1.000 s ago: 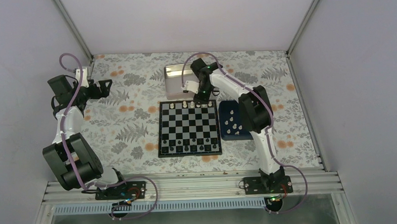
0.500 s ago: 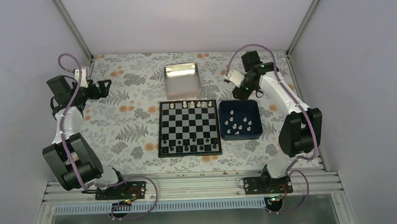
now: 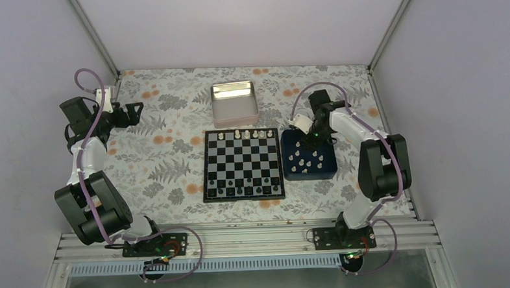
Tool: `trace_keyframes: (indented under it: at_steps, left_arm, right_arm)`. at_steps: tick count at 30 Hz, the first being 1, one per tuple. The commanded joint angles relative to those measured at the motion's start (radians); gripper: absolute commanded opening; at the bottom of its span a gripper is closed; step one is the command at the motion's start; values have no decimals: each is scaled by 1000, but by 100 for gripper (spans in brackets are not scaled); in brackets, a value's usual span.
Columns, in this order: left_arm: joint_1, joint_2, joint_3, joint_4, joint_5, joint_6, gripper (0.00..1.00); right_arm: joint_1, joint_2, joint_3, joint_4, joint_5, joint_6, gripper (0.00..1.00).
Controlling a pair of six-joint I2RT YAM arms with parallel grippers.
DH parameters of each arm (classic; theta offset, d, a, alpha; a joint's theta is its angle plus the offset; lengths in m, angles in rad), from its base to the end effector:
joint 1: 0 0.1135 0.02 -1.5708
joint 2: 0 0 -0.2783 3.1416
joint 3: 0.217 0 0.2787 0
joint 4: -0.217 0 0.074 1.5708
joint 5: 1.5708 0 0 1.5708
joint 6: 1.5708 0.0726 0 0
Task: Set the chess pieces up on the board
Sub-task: Pick up the chess piece from the storage box.
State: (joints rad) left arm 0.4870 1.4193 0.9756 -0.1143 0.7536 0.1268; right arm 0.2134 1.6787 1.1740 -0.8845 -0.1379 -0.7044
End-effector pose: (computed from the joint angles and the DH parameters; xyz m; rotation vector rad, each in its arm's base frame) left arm 0.3390 0.1233 0.2588 0.0715 1.9885 -0.4075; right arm 0.3337 0.0825 0.1676 -1.3141 2.6181 0.1314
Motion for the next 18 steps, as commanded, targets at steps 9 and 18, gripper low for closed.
trace_keyframes:
  at_steps: [9,18]
  left_arm:
    - [7,0,-12,6,13,13,100]
    - [7,5,-14,10,14,13,100]
  right_arm:
    - [-6,140,21,172,-53,1,40]
    - [-4,190,57,170,-70,-3,40]
